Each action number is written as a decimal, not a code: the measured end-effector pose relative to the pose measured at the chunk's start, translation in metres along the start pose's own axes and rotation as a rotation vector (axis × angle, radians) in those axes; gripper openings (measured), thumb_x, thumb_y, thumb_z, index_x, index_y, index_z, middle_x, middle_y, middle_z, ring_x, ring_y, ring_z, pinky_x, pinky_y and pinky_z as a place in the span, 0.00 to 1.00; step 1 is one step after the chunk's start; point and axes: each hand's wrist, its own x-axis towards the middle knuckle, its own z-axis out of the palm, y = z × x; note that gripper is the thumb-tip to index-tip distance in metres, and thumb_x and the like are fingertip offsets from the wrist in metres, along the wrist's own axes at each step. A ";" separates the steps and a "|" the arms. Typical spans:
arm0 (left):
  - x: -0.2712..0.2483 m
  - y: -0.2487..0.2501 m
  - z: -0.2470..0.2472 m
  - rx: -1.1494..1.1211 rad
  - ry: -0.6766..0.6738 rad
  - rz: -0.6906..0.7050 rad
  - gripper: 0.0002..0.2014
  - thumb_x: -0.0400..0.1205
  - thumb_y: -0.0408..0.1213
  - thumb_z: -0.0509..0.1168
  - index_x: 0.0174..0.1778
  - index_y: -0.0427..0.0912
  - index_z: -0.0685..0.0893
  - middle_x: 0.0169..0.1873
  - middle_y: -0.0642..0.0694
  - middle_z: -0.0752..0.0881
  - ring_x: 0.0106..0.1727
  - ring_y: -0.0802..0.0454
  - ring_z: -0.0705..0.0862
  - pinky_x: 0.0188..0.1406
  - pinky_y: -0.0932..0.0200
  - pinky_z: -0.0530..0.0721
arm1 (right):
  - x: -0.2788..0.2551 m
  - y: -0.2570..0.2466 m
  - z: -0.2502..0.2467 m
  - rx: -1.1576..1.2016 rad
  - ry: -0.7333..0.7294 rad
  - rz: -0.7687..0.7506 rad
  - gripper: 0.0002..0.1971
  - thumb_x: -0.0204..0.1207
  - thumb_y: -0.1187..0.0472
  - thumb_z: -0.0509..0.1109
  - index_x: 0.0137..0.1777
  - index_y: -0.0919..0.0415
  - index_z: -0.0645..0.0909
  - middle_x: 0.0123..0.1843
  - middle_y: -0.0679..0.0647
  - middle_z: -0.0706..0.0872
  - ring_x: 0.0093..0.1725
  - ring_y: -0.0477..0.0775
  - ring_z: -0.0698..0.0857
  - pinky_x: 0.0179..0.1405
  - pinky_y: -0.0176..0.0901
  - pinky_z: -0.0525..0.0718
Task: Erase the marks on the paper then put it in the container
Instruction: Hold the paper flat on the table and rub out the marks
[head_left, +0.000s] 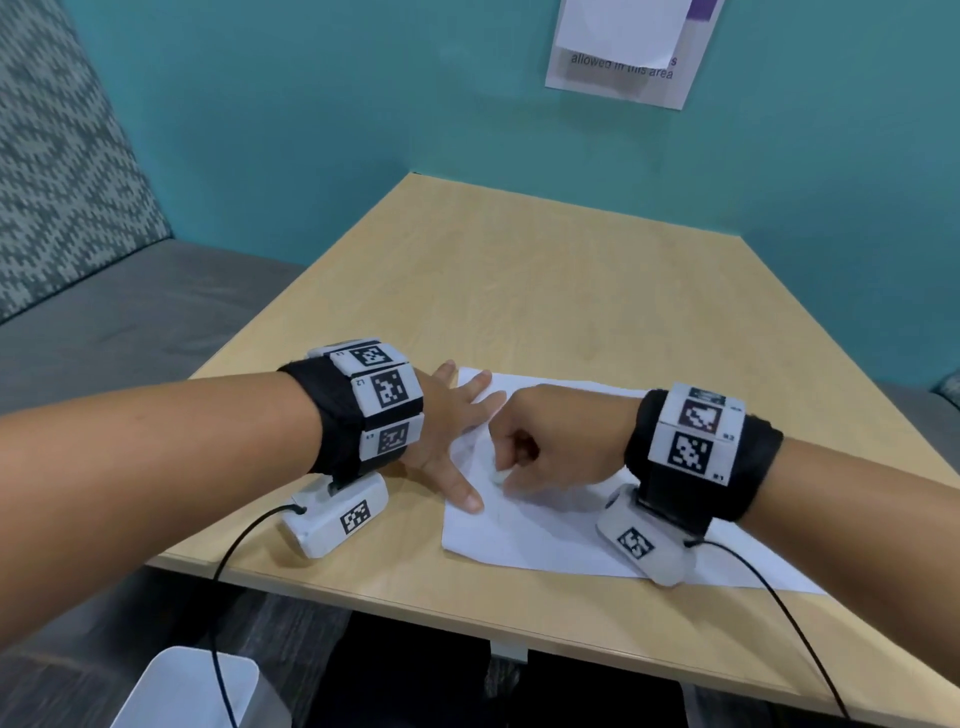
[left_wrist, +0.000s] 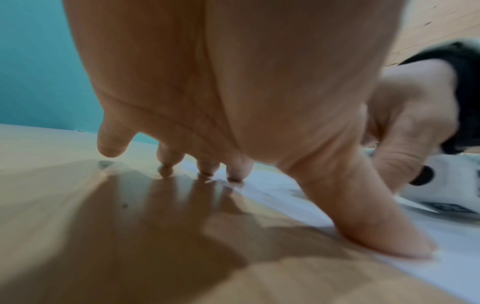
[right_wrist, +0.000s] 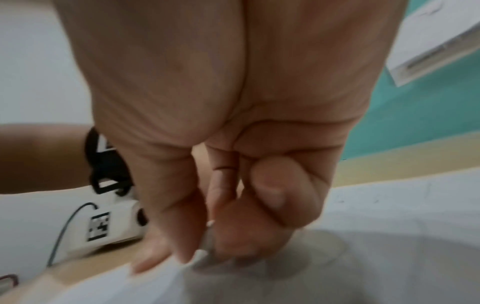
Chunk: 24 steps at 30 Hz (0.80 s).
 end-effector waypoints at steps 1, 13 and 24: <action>0.001 0.000 0.000 0.000 0.000 -0.003 0.61 0.68 0.77 0.64 0.84 0.58 0.30 0.84 0.52 0.29 0.85 0.36 0.33 0.78 0.25 0.54 | 0.002 0.006 -0.005 -0.015 0.022 0.021 0.05 0.72 0.56 0.76 0.39 0.53 0.82 0.33 0.44 0.84 0.31 0.43 0.80 0.34 0.35 0.77; 0.004 -0.002 0.002 0.029 0.019 0.003 0.62 0.67 0.78 0.63 0.83 0.59 0.28 0.85 0.51 0.30 0.85 0.34 0.35 0.77 0.26 0.59 | 0.009 0.015 -0.018 -0.034 0.091 0.081 0.05 0.72 0.58 0.75 0.40 0.60 0.85 0.35 0.51 0.88 0.29 0.44 0.79 0.31 0.35 0.74; 0.004 -0.003 0.003 0.009 0.011 0.002 0.63 0.67 0.78 0.63 0.84 0.57 0.28 0.84 0.52 0.29 0.85 0.36 0.34 0.78 0.25 0.55 | 0.007 0.019 -0.018 -0.035 0.114 0.126 0.08 0.72 0.58 0.74 0.42 0.65 0.85 0.37 0.57 0.89 0.32 0.50 0.78 0.33 0.41 0.77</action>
